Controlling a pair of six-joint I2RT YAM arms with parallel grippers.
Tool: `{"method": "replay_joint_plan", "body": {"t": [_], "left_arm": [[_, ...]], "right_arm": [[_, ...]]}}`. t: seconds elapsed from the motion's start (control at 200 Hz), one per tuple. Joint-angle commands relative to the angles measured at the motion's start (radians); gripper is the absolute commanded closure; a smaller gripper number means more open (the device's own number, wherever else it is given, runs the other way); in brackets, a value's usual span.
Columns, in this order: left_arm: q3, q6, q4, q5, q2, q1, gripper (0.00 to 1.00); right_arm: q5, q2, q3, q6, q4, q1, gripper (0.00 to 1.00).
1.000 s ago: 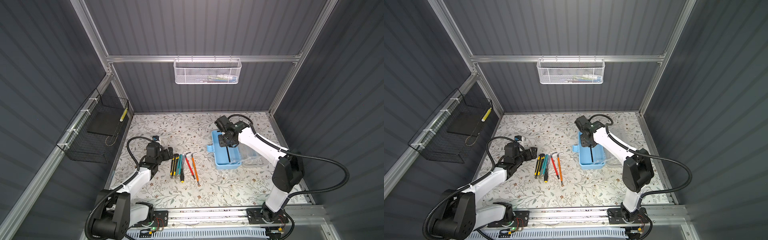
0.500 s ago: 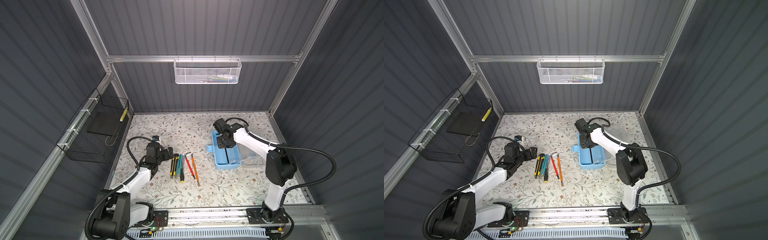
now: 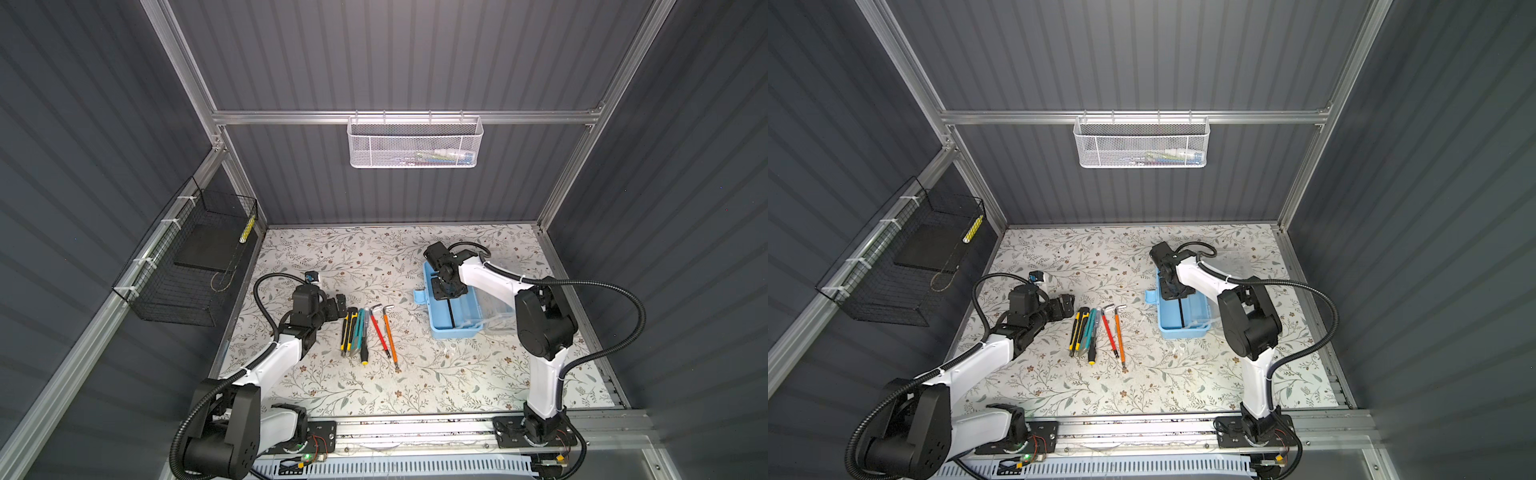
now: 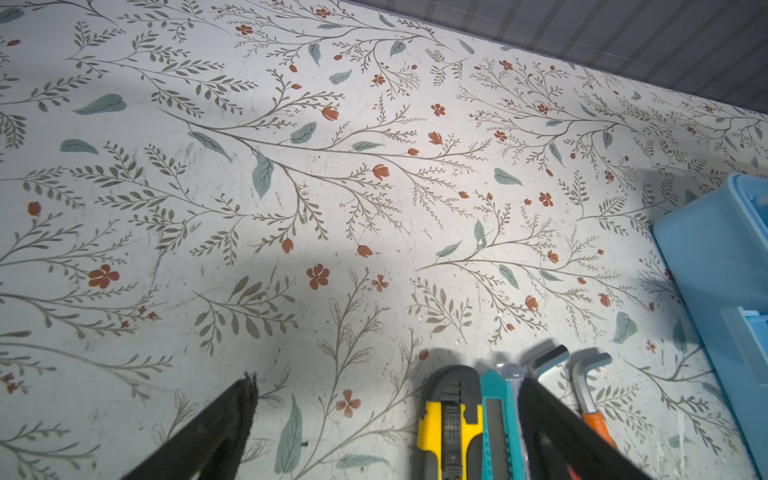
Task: Pack the tool kit
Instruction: 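Carry the black hex key into the blue box with the right gripper, then release the black hex key inside the box and lift the right gripper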
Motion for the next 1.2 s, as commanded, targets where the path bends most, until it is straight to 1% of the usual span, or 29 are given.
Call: {"method": "replay_joint_plan", "body": {"t": [0.0, 0.39, 0.44, 0.541, 0.661, 0.806, 0.946, 0.986, 1.081, 1.196], "left_arm": [[-0.001, 0.003, -0.004, 0.005, -0.011, 0.005, 0.0], [-0.001, 0.004, -0.004, 0.008, -0.011, 0.005, 0.0], [0.004, 0.004, -0.007, 0.009, -0.005, 0.005, 0.0], [0.007, 0.006, -0.009, 0.013, 0.002, 0.005, 0.0], [0.0, 0.006, -0.004, 0.012, -0.009, 0.005, 0.0], [0.0, 0.005, -0.003, 0.011, -0.009, 0.005, 0.0], [0.003, 0.007, -0.006, 0.014, -0.007, 0.005, 0.0], [-0.001, 0.007, -0.003, 0.014, -0.01, 0.005, 0.0], [-0.005, 0.006, -0.001, 0.011, -0.014, 0.005, 0.0], [0.003, 0.005, -0.006, 0.011, -0.006, 0.005, 0.0]], "right_arm": [[0.007, 0.011, 0.02, 0.004, 0.009, -0.002, 1.0], [-0.004, 0.069, 0.016, -0.002, 0.024, -0.019, 1.0], [-0.009, 0.067, 0.014, -0.002, 0.023, -0.02, 0.98], [-0.011, 0.063, 0.006, -0.003, 0.026, -0.019, 0.89], [-0.004, 0.057, 0.005, -0.001, 0.022, -0.021, 0.82], [-0.001, 0.026, 0.001, -0.008, 0.02, -0.02, 0.76], [0.022, -0.02, 0.009, -0.017, -0.007, -0.019, 0.73], [0.027, -0.04, 0.013, -0.019, -0.017, -0.019, 0.71], [0.041, -0.093, 0.023, -0.022, -0.045, -0.015, 0.7], [0.043, -0.162, 0.032, -0.027, -0.067, 0.002, 0.66]]}}
